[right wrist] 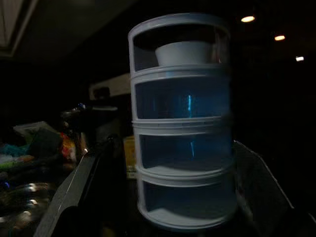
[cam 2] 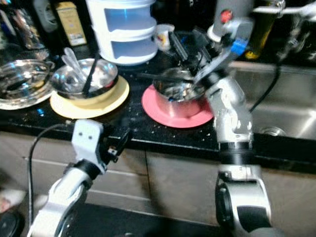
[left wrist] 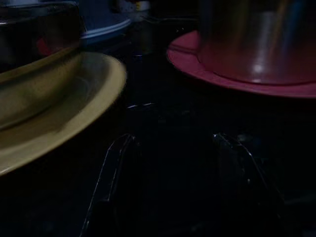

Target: Kitchen organization

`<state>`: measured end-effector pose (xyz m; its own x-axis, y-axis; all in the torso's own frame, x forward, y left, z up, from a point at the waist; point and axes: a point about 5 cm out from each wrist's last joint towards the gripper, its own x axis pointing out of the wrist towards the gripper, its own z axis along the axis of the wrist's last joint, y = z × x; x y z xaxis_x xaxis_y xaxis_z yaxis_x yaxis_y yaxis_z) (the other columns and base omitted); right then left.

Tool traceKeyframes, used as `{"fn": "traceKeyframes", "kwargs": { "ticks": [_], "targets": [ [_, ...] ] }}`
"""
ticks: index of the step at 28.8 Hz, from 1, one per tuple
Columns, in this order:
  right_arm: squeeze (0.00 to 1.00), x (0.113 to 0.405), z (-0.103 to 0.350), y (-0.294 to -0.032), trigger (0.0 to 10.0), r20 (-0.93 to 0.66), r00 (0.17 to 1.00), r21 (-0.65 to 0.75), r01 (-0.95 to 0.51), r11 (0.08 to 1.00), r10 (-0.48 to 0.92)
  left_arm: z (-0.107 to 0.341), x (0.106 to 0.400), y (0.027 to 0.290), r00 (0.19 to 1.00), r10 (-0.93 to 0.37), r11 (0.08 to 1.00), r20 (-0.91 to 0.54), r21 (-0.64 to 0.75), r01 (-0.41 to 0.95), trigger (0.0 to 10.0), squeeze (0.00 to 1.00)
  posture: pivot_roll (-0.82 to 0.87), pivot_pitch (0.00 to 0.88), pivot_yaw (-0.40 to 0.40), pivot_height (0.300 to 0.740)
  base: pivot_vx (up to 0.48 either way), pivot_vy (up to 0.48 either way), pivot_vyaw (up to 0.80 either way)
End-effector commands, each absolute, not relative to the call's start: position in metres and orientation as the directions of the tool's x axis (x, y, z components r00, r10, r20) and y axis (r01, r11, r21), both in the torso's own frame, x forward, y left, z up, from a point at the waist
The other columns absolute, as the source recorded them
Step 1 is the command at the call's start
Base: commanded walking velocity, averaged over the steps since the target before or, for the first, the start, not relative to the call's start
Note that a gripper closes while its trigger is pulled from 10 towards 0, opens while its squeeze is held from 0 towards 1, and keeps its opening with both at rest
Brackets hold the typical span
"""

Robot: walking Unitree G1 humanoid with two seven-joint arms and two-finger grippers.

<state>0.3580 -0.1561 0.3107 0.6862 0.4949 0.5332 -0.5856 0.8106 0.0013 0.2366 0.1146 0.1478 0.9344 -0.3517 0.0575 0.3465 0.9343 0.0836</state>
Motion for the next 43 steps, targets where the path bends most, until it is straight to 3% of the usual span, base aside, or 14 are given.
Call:
{"fn": "traceKeyframes", "kwargs": {
  "ticks": [1, 7, 8, 9, 10, 12, 15, 18, 23, 27, 33, 36, 37, 43],
  "targets": [
    [0.00, 0.357, 0.323, -0.158, 10.0, 0.546, 0.658, -0.050, -0.593, 0.803, 0.520, 0.130, 0.232, 0.108, 0.920, -0.389, 0.918, -0.040, 0.065, 0.391, 10.0, 0.00, 0.04, 0.000, -0.033, 0.740, 0.000, 0.000, 0.00],
    [0.00, 0.355, 0.327, -0.157, 10.0, 0.526, 0.634, -0.107, -0.612, 0.783, 0.567, 0.129, 0.231, 0.104, 0.912, -0.408, 0.910, -0.047, 0.065, 0.411, 10.0, 0.00, 0.03, 0.001, -0.034, 0.740, 0.000, 0.000, -0.53],
    [0.00, 0.350, 0.327, -0.146, 10.0, 0.407, 0.555, -0.284, -0.678, 0.678, 0.726, 0.128, 0.230, 0.099, 0.898, -0.437, 0.896, -0.050, 0.067, 0.440, 10.0, 0.00, 0.04, 0.000, -0.039, 0.740, 0.000, 0.000, 0.00],
    [0.00, 0.348, 0.323, -0.139, 10.0, 0.333, 0.516, -0.350, -0.709, 0.612, 0.789, 0.128, 0.230, 0.097, 0.894, -0.445, 0.891, -0.051, 0.069, 0.448, 10.0, 0.00, 0.04, 0.001, -0.038, 0.740, 0.000, 0.000, 0.00],
    [0.00, 0.348, 0.323, -0.139, 10.0, 0.333, 0.516, -0.350, -0.709, 0.612, 0.789, 0.128, 0.230, 0.097, 0.894, -0.445, 0.891, -0.051, 0.069, 0.448, 10.0, 0.00, 0.04, 0.001, -0.038, 0.740, 0.000, 0.000, 0.00],
    [0.00, 0.345, 0.311, -0.125, 10.0, 0.184, 0.467, -0.459, -0.737, 0.496, 0.865, 0.128, 0.230, 0.096, 0.890, -0.453, 0.887, -0.052, 0.071, 0.455, 10.0, 0.00, 0.04, 0.000, -0.040, 0.740, 0.000, 0.000, 0.00],
    [0.00, 0.346, 0.302, -0.113, 10.0, 0.053, 0.456, -0.545, -0.732, 0.408, 0.888, 0.128, 0.230, 0.096, 0.888, -0.456, 0.885, -0.053, 0.073, 0.459, 10.0, 0.00, 0.04, 0.000, -0.041, 0.740, 0.000, 0.000, 0.00],
    [0.00, 0.361, 0.304, -0.099, 10.0, -0.025, 0.524, -0.589, -0.696, 0.411, 0.851, 0.128, 0.231, 0.095, 0.887, -0.459, 0.884, -0.054, 0.077, 0.462, 10.0, 0.00, 0.05, 0.000, -0.050, 0.740, 0.000, 0.000, 0.00],
    [0.00, 0.371, 0.305, -0.083, 10.0, -0.162, 0.569, -0.657, -0.672, 0.342, 0.806, 0.128, 0.230, 0.094, 0.887, -0.459, 0.883, -0.055, 0.082, 0.462, 10.0, 0.00, 0.05, 0.000, -0.055, 0.740, 0.000, 0.000, 0.00],
    [0.00, 0.377, 0.315, -0.075, 10.0, -0.199, 0.605, -0.670, -0.658, 0.343, 0.771, 0.128, 0.230, 0.094, 0.890, -0.453, 0.886, -0.056, 0.082, 0.457, 10.0, 0.00, 0.06, 0.000, -0.057, 0.740, 0.000, 0.000, 0.00],
    [0.00, 0.381, 0.320, -0.078, 10.0, -0.253, 0.633, -0.695, -0.645, 0.317, 0.732, 0.127, 0.230, 0.094, 0.891, -0.451, 0.887, -0.059, 0.085, 0.454, 10.0, 0.00, 0.06, 0.000, -0.057, 0.740, 0.000, 0.000, 0.00],
    [0.00, 0.387, 0.313, -0.096, 10.0, -0.406, 0.693, -0.757, -0.620, 0.205, 0.596, 0.127, 0.230, 0.094, 0.890, -0.452, 0.885, -0.061, 0.092, 0.456, 10.0, 0.00, 0.05, 0.004, -0.064, 0.740, 0.000, 0.000, 0.00],
    [0.00, 0.388, 0.313, -0.107, 10.0, -0.494, 0.686, -0.741, -0.653, 0.155, 0.534, 0.126, 0.229, 0.093, 0.889, -0.454, 0.884, -0.065, 0.093, 0.458, 10.0, 0.00, 0.05, 0.005, -0.064, 0.740, 0.000, 0.000, 0.00],
    [0.00, 0.387, 0.319, -0.111, 10.0, -0.535, 0.656, -0.721, -0.683, 0.117, 0.532, 0.125, 0.229, 0.093, 0.887, -0.456, 0.883, -0.069, 0.091, 0.460, 10.0, 0.00, 0.05, 0.003, -0.062, 0.740, 0.000, 0.000, 0.00]
  ]
}}
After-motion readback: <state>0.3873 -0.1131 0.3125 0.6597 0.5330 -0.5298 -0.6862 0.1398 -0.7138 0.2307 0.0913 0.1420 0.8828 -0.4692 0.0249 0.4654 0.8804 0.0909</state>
